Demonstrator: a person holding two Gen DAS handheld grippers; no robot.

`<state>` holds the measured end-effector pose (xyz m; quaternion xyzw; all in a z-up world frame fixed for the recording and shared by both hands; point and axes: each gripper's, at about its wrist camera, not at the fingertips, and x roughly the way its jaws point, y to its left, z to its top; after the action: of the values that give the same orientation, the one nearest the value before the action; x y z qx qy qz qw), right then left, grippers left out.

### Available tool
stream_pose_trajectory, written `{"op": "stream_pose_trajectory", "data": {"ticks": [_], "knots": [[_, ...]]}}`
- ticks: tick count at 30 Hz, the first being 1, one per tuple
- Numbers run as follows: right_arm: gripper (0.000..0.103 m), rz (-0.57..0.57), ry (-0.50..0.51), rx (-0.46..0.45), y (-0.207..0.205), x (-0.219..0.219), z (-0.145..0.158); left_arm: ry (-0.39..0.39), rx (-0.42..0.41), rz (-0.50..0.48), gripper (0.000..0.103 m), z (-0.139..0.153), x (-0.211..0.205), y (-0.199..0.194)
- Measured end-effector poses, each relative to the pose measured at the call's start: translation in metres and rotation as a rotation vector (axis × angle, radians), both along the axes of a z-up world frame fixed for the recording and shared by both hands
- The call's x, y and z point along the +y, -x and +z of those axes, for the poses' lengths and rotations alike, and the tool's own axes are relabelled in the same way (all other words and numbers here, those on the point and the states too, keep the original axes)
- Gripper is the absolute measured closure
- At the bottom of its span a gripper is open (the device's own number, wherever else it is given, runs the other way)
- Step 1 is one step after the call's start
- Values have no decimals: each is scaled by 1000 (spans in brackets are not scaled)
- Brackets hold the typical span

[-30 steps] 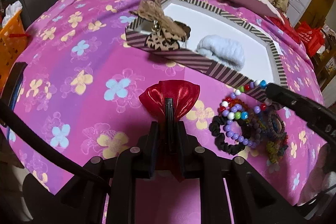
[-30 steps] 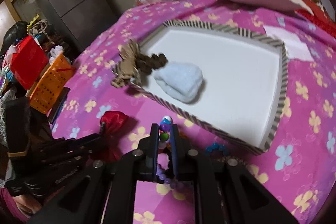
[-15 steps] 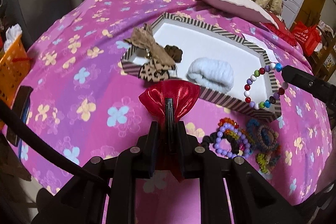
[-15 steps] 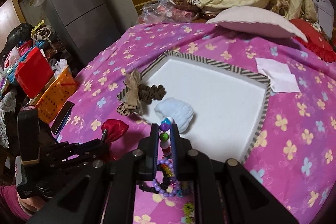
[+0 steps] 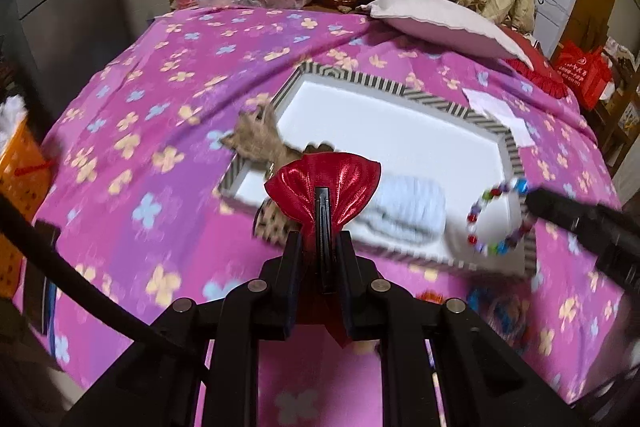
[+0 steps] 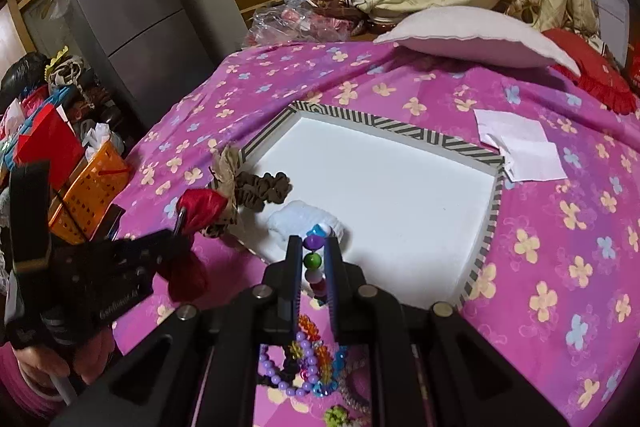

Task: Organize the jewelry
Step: 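Lower the red bow and bead bracelet into the tray and open both tools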

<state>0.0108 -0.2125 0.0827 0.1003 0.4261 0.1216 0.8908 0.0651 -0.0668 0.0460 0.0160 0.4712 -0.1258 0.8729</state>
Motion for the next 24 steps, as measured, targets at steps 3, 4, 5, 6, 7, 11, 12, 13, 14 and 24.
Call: {"op": "stream_pose_trajectory", "data": {"ticks": [3,4,5,6,7,11,12,13,14,24], "knots": [[92,7,-17,15,-9,3,-8,25,24,-7,65,0,-6,-22],[92,10,-22,19,-11,3,-11,28,31,-10,65,-1,-9,-29],[92,14,-24,23,-14,4,-13,27,35,-9,65,-2,-12,-36],[92,15,-26,26,-15,4,-16,23,38,-8,65,-4,-15,-42],[92,15,-28,29,-16,4,-18,22,42,-8,65,-5,-18,-47],[92,-18,-26,61,-24,-10,-34,21,78,-16,65,-17,-31,-73],[92,-27,-24,70,-26,-14,-37,20,86,-17,65,-20,-35,-79],[92,-40,-17,83,-28,-19,-42,18,94,-18,65,-23,-38,-85],[92,-62,-5,100,-30,-26,-49,16,100,-19,65,-25,-40,-88],[92,-93,62,155,-36,-38,-81,-56,144,-20,65,-58,-70,-127]]}}
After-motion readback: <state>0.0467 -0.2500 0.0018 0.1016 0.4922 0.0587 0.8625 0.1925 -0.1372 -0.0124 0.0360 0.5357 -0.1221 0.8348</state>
